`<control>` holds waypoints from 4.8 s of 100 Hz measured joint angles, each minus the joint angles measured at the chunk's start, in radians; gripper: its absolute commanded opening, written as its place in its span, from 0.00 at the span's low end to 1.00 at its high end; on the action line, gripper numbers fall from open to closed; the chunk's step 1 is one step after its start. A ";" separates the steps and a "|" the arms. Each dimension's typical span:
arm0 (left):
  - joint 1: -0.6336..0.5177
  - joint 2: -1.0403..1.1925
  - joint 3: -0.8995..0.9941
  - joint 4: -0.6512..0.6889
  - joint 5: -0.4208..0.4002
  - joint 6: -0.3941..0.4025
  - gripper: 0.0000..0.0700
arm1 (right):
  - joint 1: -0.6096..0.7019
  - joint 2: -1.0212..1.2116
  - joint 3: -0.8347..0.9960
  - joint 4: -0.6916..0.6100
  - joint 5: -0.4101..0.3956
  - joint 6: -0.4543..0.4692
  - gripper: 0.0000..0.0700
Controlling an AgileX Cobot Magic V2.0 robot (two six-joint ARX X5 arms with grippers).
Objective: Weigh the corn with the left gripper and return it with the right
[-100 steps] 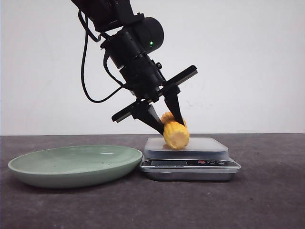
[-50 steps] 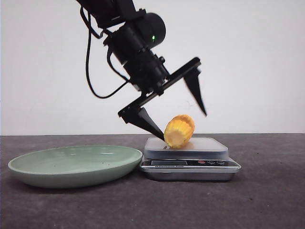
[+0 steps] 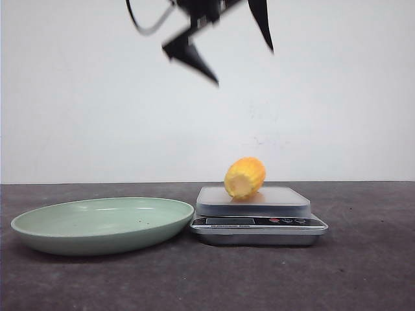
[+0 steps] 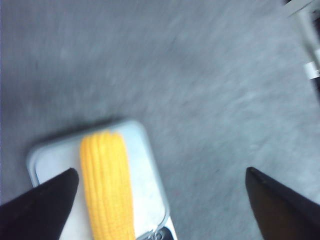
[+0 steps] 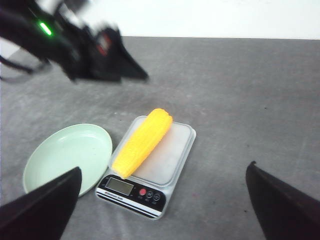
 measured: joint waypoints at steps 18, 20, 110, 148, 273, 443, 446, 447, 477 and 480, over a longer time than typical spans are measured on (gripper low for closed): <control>-0.006 -0.100 0.135 -0.102 -0.097 0.043 0.73 | 0.000 0.009 0.000 -0.018 0.014 -0.010 0.94; -0.008 -0.119 0.140 -0.103 -0.107 0.050 0.73 | 0.000 0.011 0.000 -0.018 0.014 -0.010 0.94; -0.020 -0.905 0.144 -0.444 -0.401 0.232 0.73 | 0.215 0.356 -0.008 0.399 -0.094 0.286 0.82; -0.021 -1.080 0.064 -0.444 -0.467 0.235 0.73 | 0.391 0.717 0.127 0.369 0.133 0.346 0.82; -0.021 -1.371 -0.500 -0.444 -0.549 0.298 0.73 | 0.446 1.174 0.320 0.134 0.259 0.499 0.00; -0.021 -1.371 -0.507 -0.444 -0.549 0.267 0.73 | 0.760 1.437 0.628 0.050 0.205 0.470 1.00; -0.021 -1.371 -0.507 -0.444 -0.549 0.267 0.73 | 0.760 1.422 0.638 0.038 0.244 0.439 1.00; -0.021 -1.371 -0.507 -0.444 -0.549 0.267 0.73 | 0.759 1.417 0.643 0.034 0.257 0.428 1.00; -0.021 -1.371 -0.531 -0.444 -0.552 0.233 0.73 | 0.768 1.110 0.719 -0.017 0.525 0.154 0.09; -0.021 -1.371 -0.536 -0.444 -0.552 0.231 0.73 | 0.771 1.080 0.719 -0.017 0.537 0.129 0.00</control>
